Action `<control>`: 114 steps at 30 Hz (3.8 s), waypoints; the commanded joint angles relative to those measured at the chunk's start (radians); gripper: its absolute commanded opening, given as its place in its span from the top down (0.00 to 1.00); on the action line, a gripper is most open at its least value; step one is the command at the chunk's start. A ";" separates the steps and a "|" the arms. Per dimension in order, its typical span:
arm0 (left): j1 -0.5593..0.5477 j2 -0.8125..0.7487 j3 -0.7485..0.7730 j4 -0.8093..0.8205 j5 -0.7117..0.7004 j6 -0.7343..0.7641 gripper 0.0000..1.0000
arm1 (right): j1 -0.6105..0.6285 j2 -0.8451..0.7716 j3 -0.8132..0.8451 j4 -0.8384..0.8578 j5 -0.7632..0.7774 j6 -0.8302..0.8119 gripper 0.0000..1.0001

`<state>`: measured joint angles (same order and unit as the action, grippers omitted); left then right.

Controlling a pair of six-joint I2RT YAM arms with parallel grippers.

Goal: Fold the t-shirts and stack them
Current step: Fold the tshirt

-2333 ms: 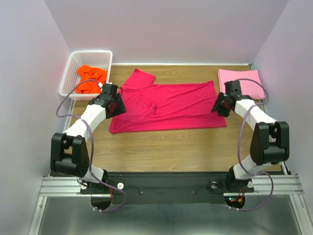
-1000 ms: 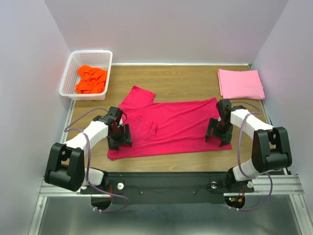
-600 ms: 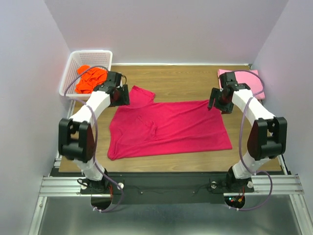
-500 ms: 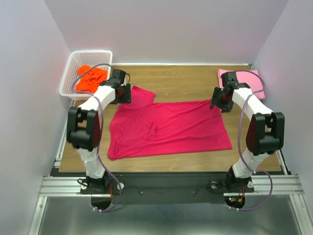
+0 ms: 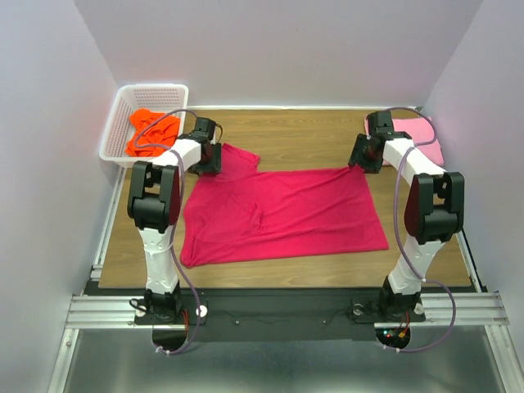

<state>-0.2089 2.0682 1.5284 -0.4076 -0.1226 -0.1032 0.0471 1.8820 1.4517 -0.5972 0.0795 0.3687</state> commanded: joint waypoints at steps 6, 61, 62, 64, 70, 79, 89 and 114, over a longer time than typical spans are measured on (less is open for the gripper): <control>0.002 0.004 0.055 -0.005 0.001 0.004 0.32 | 0.000 0.026 0.055 0.066 0.072 -0.065 0.43; 0.023 -0.057 -0.063 -0.011 -0.037 -0.049 0.42 | -0.043 0.253 0.032 0.246 -0.070 -0.381 0.99; 0.023 -0.050 -0.060 -0.013 -0.037 -0.047 0.42 | -0.043 0.253 0.032 0.246 -0.069 -0.381 0.99; 0.023 -0.042 -0.065 -0.014 -0.034 -0.049 0.45 | -0.043 0.253 0.030 0.246 -0.061 -0.384 0.99; 0.022 -0.003 -0.094 0.000 -0.037 -0.046 0.58 | -0.044 0.253 0.026 0.247 -0.058 -0.381 0.99; 0.032 0.024 -0.083 0.006 -0.052 -0.033 1.00 | -0.043 0.243 0.019 0.251 -0.023 -0.378 0.99; 0.074 -0.052 -0.099 0.033 -0.065 -0.033 1.00 | -0.072 0.194 0.013 0.260 0.057 -0.372 0.99; 0.074 -0.243 -0.126 0.072 0.109 -0.007 1.00 | -0.076 0.029 -0.065 0.266 -0.075 -0.264 0.99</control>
<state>-0.1421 1.9202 1.4223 -0.3328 -0.0288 -0.1196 -0.0193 1.9953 1.4010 -0.3389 0.0135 0.0700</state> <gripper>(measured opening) 0.017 0.023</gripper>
